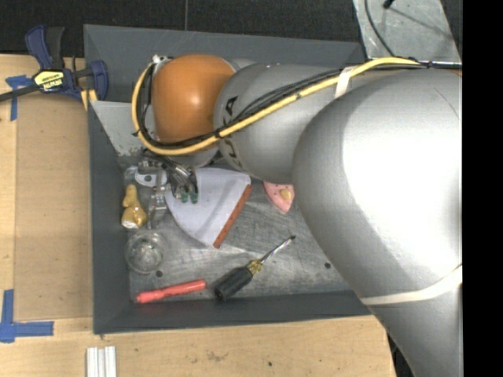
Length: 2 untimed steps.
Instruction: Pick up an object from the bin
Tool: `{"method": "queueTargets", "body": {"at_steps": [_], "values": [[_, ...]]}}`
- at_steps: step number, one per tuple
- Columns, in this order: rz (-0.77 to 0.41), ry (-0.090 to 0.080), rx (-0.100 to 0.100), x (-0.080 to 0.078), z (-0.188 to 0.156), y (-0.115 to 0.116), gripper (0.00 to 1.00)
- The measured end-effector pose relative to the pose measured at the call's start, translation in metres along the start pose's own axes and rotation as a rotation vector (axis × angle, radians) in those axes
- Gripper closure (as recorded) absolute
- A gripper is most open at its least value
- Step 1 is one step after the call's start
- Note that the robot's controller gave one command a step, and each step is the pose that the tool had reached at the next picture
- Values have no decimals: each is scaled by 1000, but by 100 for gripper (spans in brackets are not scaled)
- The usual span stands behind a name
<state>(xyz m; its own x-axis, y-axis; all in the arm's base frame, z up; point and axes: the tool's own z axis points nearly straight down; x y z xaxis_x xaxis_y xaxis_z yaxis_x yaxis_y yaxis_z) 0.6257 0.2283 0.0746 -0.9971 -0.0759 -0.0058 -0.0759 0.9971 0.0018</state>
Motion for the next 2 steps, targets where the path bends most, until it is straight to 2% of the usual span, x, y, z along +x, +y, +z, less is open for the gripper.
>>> {"method": "queueTargets", "body": {"at_steps": [1, 2], "values": [[4, 2, 0, 2, -38, 7, 100], [4, 2, 0, 2, -38, 7, 100]]}}
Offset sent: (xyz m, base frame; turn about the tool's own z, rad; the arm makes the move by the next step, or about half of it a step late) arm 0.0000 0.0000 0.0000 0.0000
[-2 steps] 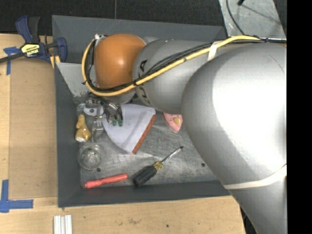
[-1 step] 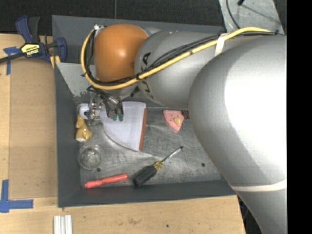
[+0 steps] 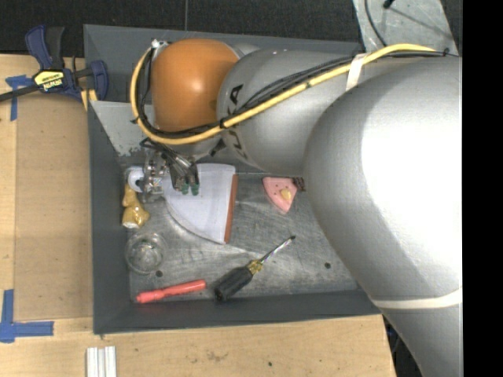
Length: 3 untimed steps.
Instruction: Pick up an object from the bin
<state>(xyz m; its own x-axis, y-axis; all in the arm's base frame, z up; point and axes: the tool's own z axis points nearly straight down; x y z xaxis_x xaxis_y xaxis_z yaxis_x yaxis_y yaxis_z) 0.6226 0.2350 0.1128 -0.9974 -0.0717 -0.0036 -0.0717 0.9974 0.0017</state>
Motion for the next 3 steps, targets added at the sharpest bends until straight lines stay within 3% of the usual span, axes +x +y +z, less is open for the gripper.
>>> {"method": "queueTargets", "body": {"at_steps": [1, 2, 3], "values": [[16, 2, 1, -3, -141, -9, 0], [18, -3, 0, -4, -159, -11, 0], [-67, -2, 1, 44, -125, -1, 0]]}}
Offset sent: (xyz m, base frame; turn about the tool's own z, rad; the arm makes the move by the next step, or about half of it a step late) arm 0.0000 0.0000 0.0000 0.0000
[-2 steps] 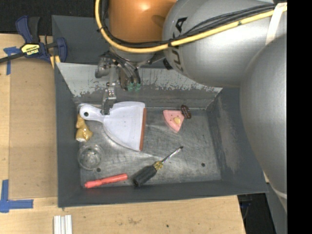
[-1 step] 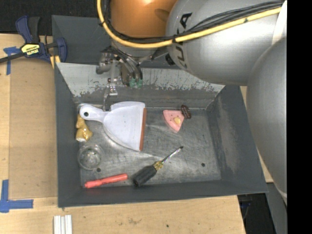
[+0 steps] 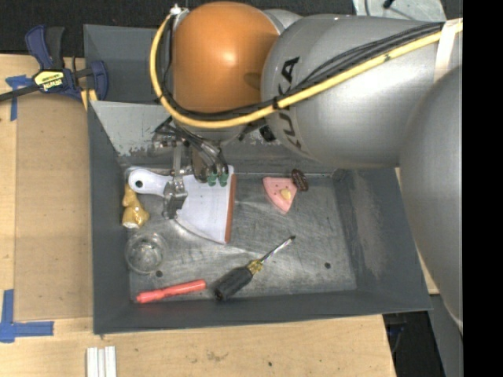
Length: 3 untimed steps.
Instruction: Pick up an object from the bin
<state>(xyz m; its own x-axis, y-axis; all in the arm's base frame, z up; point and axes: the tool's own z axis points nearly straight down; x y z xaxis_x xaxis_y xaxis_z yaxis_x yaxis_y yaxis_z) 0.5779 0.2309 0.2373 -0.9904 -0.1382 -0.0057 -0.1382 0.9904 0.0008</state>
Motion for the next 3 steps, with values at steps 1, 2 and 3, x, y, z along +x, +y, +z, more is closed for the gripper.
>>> {"method": "queueTargets", "body": {"at_steps": [1, 2, 3], "values": [[10, -1, -1, 10, 63, -17, 0], [-61, -4, -1, -21, 119, -34, 0], [-80, 2, 1, -33, 156, -22, 0]]}}
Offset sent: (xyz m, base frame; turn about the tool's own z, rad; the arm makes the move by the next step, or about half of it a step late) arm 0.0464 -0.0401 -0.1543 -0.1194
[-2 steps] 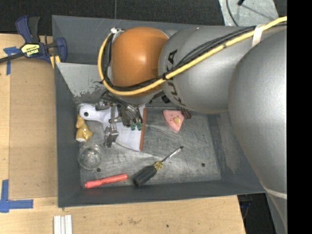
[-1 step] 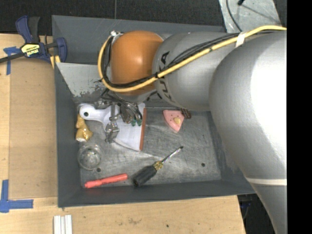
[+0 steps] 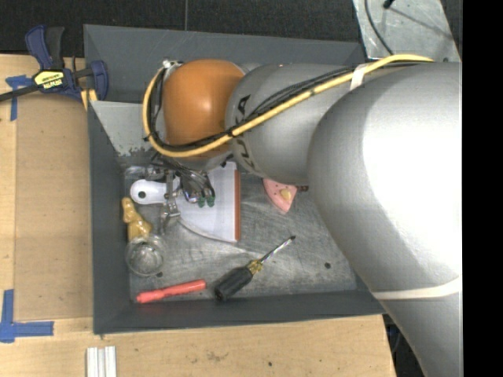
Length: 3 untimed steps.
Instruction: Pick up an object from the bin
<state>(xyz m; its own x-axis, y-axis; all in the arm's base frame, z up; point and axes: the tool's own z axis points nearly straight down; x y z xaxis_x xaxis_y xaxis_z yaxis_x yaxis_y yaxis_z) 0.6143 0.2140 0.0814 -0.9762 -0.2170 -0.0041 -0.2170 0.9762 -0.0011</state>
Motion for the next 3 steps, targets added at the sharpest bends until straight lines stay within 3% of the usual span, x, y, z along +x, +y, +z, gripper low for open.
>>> {"method": "queueTargets", "body": {"at_steps": [1, 2, 3], "values": [[180, 1, -2, -4, 4, -19, 100], [180, 1, -2, -4, 4, -19, 100], [177, 11, 0, 3, -35, -27, 100]]}}
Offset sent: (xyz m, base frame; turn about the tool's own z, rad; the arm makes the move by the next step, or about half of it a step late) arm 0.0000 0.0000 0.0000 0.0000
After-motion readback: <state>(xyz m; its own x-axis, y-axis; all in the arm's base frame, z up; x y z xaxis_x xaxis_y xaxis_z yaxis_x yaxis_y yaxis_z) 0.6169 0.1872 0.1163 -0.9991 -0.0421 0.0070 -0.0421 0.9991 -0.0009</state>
